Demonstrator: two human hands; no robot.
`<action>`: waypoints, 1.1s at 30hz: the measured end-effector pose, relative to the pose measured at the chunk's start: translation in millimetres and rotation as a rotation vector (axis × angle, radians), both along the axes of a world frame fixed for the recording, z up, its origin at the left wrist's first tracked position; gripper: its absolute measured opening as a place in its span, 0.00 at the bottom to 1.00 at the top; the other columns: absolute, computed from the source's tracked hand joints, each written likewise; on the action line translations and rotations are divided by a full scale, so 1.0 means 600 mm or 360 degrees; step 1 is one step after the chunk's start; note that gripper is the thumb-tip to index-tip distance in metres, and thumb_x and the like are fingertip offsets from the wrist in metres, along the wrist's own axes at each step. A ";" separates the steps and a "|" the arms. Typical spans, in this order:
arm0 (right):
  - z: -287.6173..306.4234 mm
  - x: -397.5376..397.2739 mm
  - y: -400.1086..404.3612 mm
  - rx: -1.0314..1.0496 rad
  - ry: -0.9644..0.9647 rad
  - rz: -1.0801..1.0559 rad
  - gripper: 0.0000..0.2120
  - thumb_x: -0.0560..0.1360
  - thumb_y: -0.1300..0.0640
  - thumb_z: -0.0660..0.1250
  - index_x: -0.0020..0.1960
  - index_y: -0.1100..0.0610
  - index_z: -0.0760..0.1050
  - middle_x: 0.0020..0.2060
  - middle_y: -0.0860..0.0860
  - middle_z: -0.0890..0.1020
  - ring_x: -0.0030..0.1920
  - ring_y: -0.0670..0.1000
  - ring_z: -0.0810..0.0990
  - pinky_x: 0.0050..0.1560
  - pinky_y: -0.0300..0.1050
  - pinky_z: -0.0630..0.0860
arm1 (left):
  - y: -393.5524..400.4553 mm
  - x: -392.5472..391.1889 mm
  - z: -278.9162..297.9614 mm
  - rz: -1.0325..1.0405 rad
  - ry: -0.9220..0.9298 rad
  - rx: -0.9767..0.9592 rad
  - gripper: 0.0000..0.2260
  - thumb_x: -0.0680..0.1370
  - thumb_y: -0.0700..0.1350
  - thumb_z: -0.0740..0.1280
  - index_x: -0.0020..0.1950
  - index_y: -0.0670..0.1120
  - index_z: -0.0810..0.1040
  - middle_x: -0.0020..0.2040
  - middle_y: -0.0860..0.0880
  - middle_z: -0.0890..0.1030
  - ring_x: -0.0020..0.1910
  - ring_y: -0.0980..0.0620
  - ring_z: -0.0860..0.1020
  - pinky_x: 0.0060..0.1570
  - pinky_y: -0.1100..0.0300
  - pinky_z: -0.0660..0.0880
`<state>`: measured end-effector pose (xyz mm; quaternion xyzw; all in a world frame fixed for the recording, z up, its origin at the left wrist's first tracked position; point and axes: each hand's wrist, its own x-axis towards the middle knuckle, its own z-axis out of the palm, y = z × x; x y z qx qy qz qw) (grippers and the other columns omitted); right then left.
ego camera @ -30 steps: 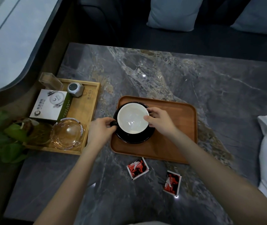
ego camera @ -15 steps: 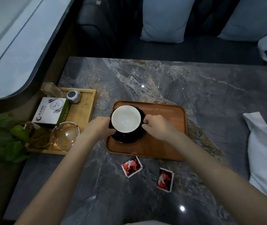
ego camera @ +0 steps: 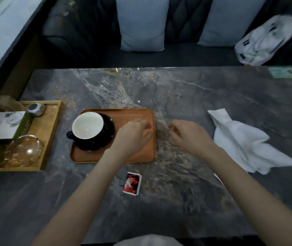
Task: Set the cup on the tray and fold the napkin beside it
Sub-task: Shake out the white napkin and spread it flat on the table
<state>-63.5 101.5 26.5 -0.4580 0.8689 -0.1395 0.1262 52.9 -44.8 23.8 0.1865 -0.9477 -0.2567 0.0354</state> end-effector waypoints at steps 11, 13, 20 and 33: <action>-0.098 -0.090 0.291 -0.0244 0.0013 -0.0506 0.25 0.73 0.61 0.66 0.68 0.62 0.65 0.62 0.59 0.74 0.62 0.60 0.72 0.63 0.52 0.67 | 0.309 -0.120 -0.142 -0.0229 0.0094 0.0254 0.26 0.77 0.47 0.64 0.72 0.41 0.62 0.72 0.43 0.65 0.71 0.46 0.64 0.69 0.56 0.60; -0.119 -0.100 0.323 -0.0142 0.0085 -0.0454 0.27 0.70 0.60 0.68 0.68 0.63 0.66 0.64 0.60 0.74 0.63 0.61 0.71 0.65 0.53 0.66 | 0.340 -0.135 -0.165 -0.0285 0.0064 0.0246 0.27 0.77 0.47 0.65 0.72 0.40 0.60 0.73 0.42 0.62 0.72 0.45 0.61 0.70 0.57 0.57; -0.193 -0.104 0.386 0.0175 0.0084 -0.0113 0.26 0.61 0.59 0.76 0.57 0.63 0.77 0.55 0.61 0.81 0.56 0.62 0.80 0.60 0.57 0.73 | 0.415 -0.151 -0.222 -0.0513 -0.0086 0.0170 0.26 0.75 0.38 0.65 0.71 0.37 0.62 0.73 0.38 0.63 0.72 0.42 0.62 0.71 0.58 0.55; -0.167 -0.128 0.352 -0.0337 -0.0461 -0.0378 0.09 0.76 0.61 0.62 0.52 0.59 0.80 0.51 0.56 0.83 0.52 0.53 0.79 0.55 0.43 0.72 | 0.378 -0.163 -0.201 -0.0061 0.0083 0.0350 0.07 0.74 0.39 0.65 0.47 0.39 0.81 0.43 0.40 0.83 0.43 0.42 0.79 0.42 0.59 0.70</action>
